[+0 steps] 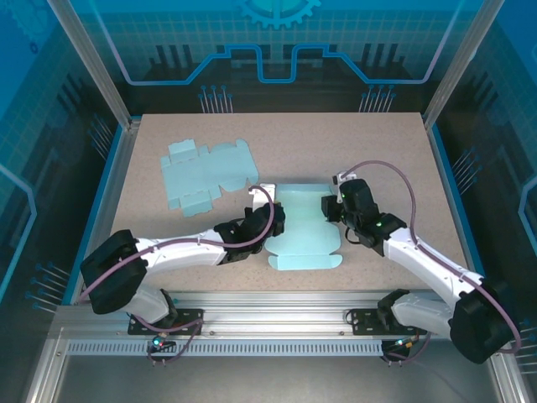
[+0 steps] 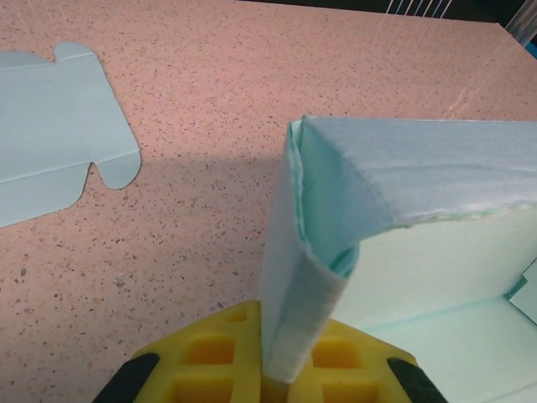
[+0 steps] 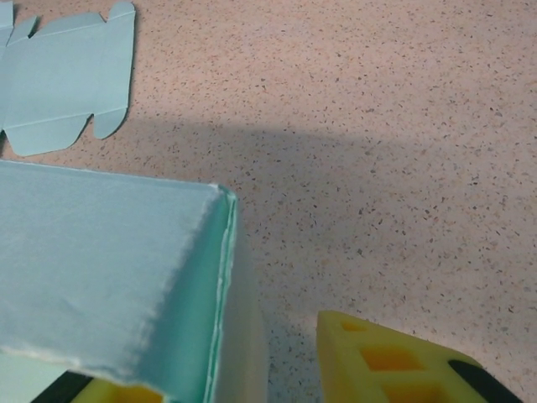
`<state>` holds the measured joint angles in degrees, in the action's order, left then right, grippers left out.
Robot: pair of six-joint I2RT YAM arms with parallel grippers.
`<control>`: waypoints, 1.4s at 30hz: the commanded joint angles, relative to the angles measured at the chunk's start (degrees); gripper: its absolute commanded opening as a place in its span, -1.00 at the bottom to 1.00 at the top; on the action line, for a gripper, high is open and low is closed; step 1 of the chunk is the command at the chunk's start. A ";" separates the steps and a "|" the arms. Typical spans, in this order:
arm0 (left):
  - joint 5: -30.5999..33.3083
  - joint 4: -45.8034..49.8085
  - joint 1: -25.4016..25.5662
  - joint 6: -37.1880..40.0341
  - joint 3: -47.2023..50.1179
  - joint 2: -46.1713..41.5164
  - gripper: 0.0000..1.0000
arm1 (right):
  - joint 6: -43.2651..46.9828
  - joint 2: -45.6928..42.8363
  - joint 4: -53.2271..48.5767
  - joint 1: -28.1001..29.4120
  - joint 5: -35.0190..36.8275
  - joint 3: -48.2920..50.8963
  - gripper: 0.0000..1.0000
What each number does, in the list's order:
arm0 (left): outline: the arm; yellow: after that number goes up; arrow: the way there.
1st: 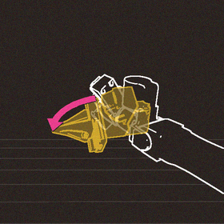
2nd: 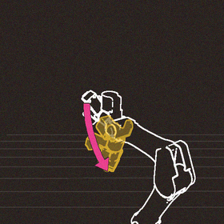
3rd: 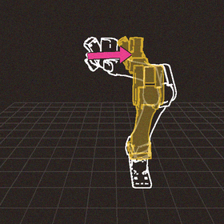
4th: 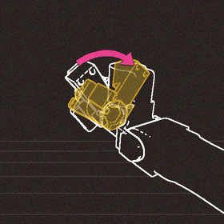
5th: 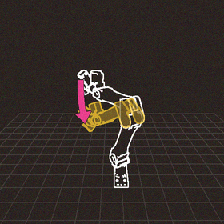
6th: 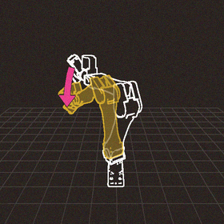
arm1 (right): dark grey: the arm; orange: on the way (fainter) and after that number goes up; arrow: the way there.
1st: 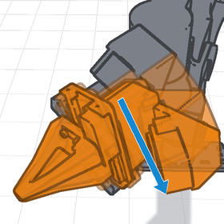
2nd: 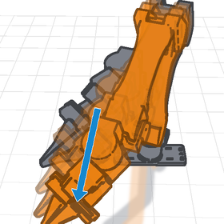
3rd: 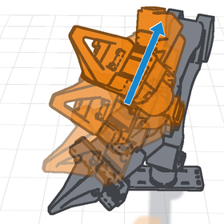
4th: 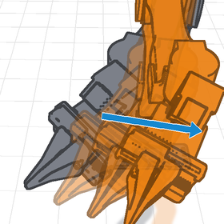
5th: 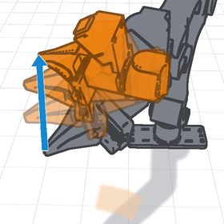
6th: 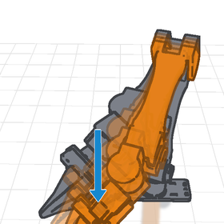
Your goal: Fold the paper box
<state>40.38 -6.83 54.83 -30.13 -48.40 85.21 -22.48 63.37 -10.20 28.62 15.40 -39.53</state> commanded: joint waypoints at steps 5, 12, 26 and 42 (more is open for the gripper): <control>3.18 0.54 -0.60 -3.80 -1.58 -3.12 -1.00 | -0.18 -1.93 -5.19 0.49 1.26 2.93 -0.21; 4.26 1.69 -0.60 -4.15 -2.70 -1.92 -1.00 | -0.46 -3.67 -5.89 1.27 -1.60 3.23 -0.14; 2.96 1.39 -0.59 -2.79 -4.18 1.03 -1.00 | 1.06 -5.00 -8.38 1.26 -0.20 -0.07 -0.03; -0.12 1.12 -0.34 -0.26 -4.16 1.20 -1.00 | 5.93 2.04 -5.00 1.25 4.42 -6.09 -0.10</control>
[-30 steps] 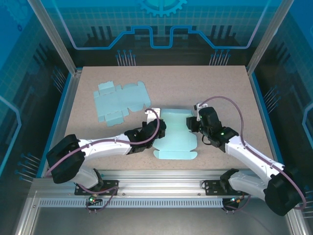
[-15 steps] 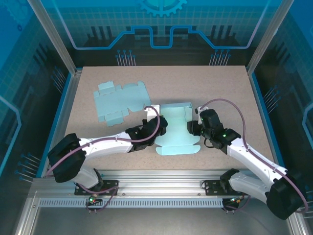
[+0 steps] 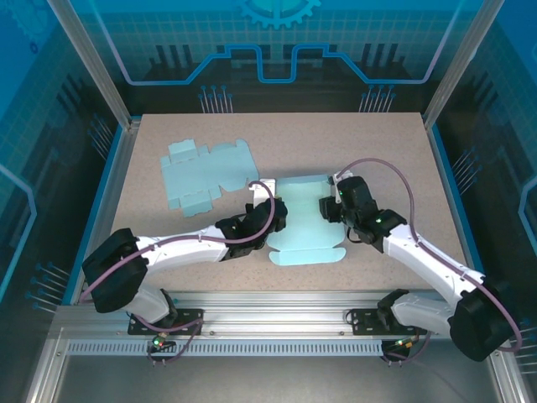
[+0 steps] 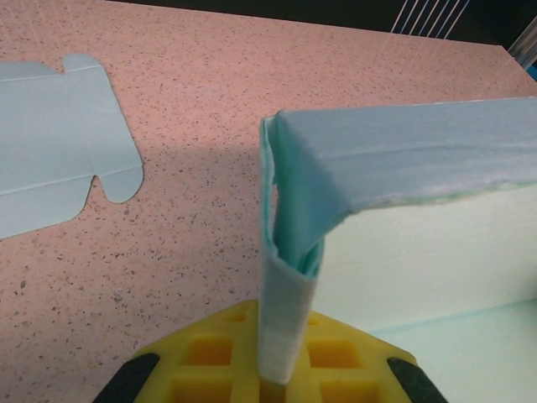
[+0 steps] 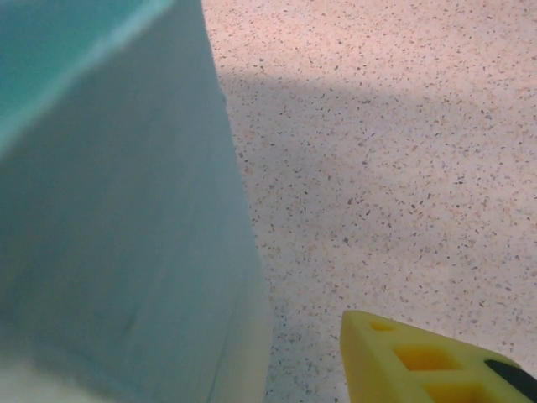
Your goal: Fold the paper box
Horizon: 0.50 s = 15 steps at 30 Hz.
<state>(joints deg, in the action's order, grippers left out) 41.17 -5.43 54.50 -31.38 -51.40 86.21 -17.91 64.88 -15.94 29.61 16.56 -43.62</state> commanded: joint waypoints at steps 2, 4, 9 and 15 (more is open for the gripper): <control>-1.26 -0.28 -0.01 1.04 -1.18 0.02 -1.00 | 1.24 1.17 0.26 0.28 6.15 -2.00 -0.15; -1.52 -0.11 -0.01 0.70 -1.19 -0.21 -1.00 | 0.40 1.96 -0.92 0.32 9.33 -2.24 -0.30; 0.30 1.49 -0.01 -1.30 -1.76 -1.52 -1.00 | -2.00 4.18 -3.83 2.41 19.40 -2.76 -0.59; 7.21 2.90 -0.01 -4.33 -2.92 -2.86 -1.00 | -8.60 8.45 -11.71 8.00 37.77 -5.77 -0.66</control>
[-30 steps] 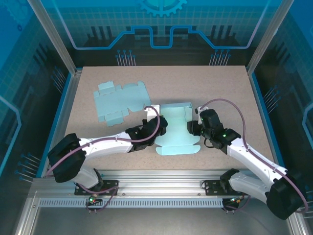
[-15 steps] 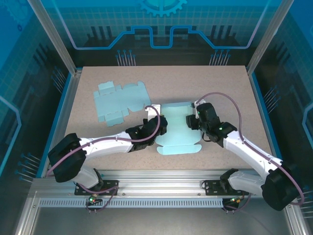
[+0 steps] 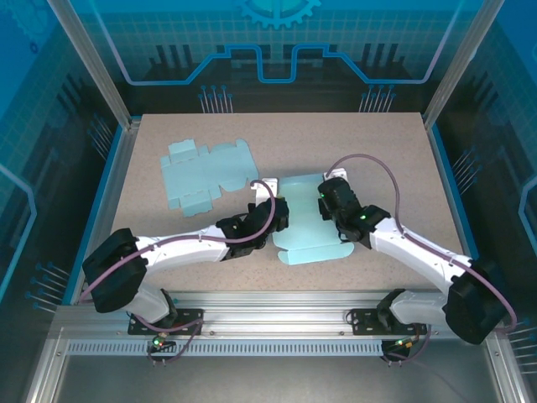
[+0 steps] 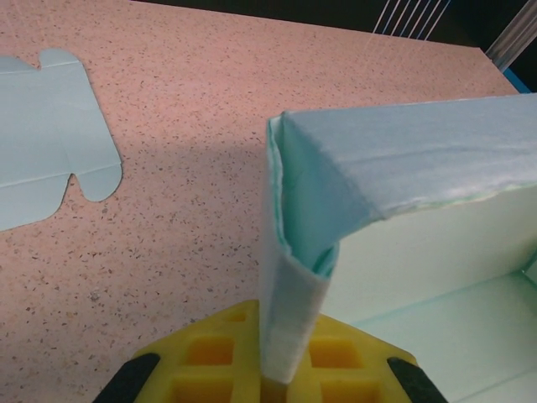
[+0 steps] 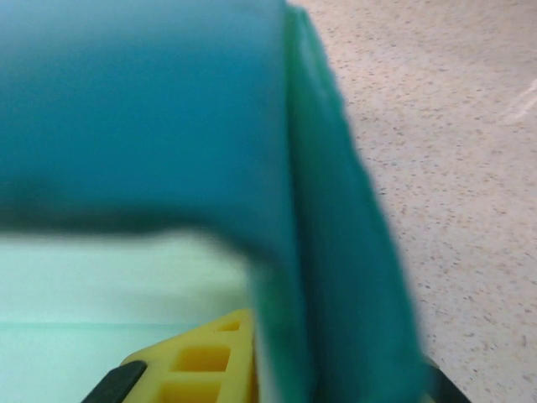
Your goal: Fold the paper box
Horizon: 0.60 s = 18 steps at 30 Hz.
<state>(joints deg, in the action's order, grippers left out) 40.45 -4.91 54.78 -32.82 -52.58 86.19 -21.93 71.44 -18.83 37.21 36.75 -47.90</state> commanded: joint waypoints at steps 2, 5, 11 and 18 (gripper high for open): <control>11.75 2.13 -0.29 -3.78 -1.52 -2.84 -1.00 | -8.30 3.27 -12.33 1.43 22.00 -2.10 -0.68; 20.69 3.69 -0.29 -4.69 -2.29 -1.64 -1.00 | -12.45 4.62 -15.77 2.91 24.72 -4.85 -0.70; 34.76 15.37 -0.68 -11.17 -9.08 4.74 -1.00 | -13.37 4.81 -15.53 4.83 20.59 -5.42 -0.77; 36.85 47.54 -4.03 -36.86 -22.07 11.87 -1.00 | -15.07 4.35 -15.96 6.74 19.18 -5.86 -0.80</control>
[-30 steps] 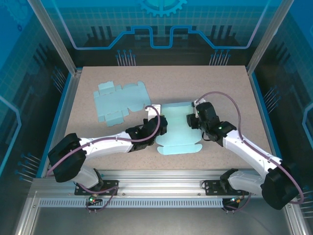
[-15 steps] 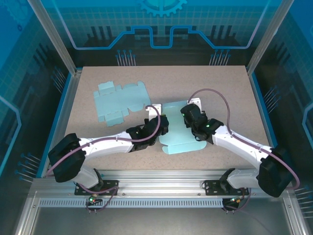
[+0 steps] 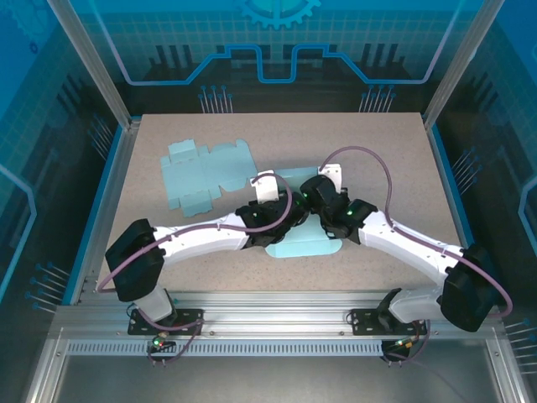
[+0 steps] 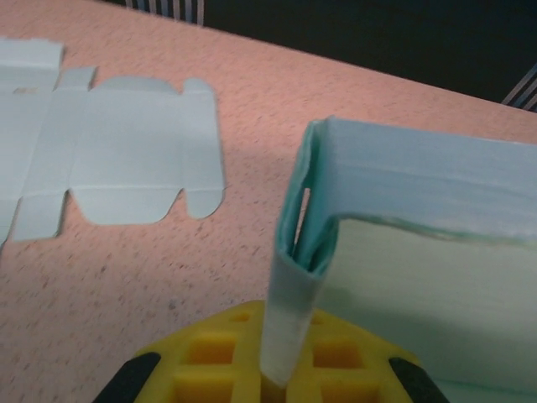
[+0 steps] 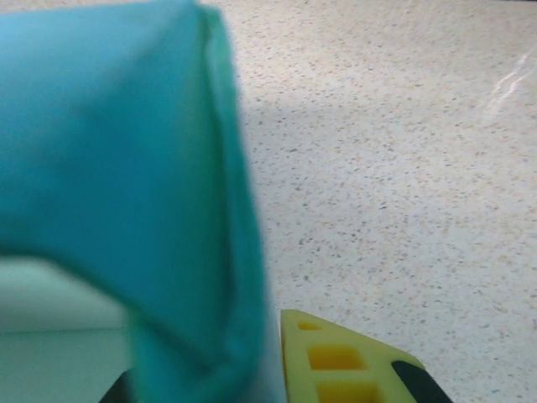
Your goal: Fold the paper box
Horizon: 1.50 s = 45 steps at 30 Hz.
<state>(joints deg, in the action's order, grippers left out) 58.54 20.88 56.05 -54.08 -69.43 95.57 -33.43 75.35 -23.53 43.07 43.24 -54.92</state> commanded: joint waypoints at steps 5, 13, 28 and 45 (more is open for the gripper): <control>18.40 21.18 -5.52 -16.61 -4.84 2.25 -1.00 | -2.70 1.67 -10.09 1.03 11.78 0.33 -0.82; -4.21 -23.45 -5.60 11.61 13.09 -7.57 -0.47 | -2.79 6.43 -11.51 0.12 11.31 -3.07 -0.88; -21.85 -18.94 -6.01 12.22 21.74 -25.39 0.93 | 3.24 16.71 -21.61 -4.23 -3.69 -10.83 -0.91; -32.18 -12.94 -16.78 14.18 28.24 -41.69 0.98 | 16.81 31.93 -30.76 -7.88 -31.02 -18.01 -0.82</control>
<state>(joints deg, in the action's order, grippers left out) 29.41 7.86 39.68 -41.39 -42.22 54.57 -18.96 103.00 -50.89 35.55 13.74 -70.37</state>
